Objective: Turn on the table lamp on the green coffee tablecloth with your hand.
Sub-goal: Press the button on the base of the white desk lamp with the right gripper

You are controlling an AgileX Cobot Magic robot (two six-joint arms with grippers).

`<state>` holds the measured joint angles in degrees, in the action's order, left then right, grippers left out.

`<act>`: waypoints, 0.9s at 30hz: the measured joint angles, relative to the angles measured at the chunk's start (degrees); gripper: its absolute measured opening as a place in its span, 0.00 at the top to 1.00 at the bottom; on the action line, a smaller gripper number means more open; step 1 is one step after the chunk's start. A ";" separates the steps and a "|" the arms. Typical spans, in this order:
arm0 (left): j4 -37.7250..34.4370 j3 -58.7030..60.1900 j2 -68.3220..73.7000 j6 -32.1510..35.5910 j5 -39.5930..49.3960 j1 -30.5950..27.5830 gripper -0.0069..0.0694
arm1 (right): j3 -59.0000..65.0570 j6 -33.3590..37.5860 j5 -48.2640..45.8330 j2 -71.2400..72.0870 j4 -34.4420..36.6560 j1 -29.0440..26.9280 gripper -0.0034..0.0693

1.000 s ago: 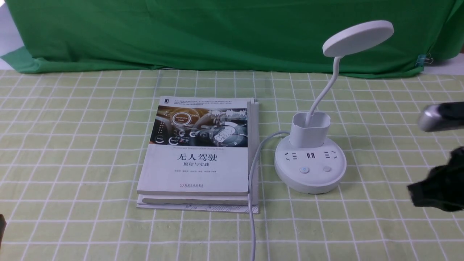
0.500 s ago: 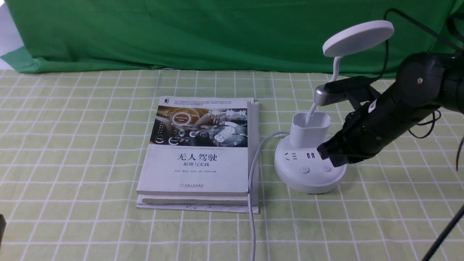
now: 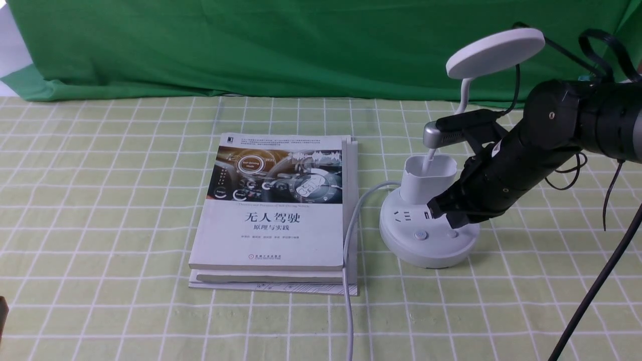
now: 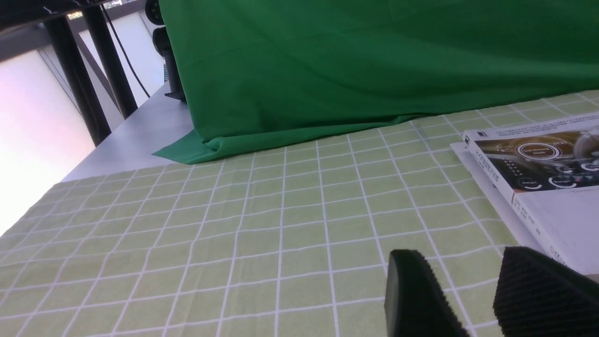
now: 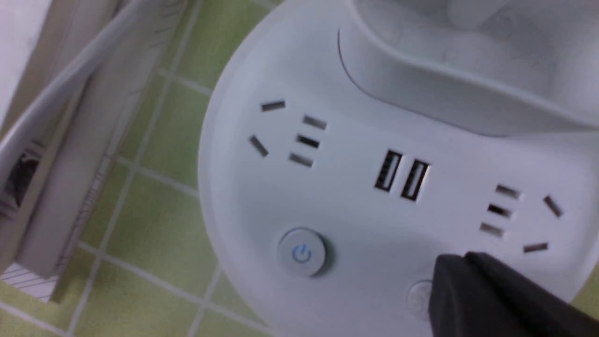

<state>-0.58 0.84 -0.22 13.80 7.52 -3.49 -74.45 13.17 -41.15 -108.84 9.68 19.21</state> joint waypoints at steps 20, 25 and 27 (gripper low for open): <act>0.00 0.00 0.00 0.00 0.00 0.00 0.59 | 0.00 0.00 -0.30 -0.95 0.60 0.00 0.91; 0.00 0.00 0.00 0.00 0.00 0.00 0.59 | -0.56 0.00 -1.53 -1.76 0.80 0.00 0.91; 0.00 0.00 0.00 0.00 0.00 0.00 0.59 | -0.57 0.00 -1.59 -1.76 0.80 0.00 0.91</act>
<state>-0.58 0.84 -0.22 13.80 7.52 -3.49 -75.03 13.17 -42.74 -110.60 10.48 19.21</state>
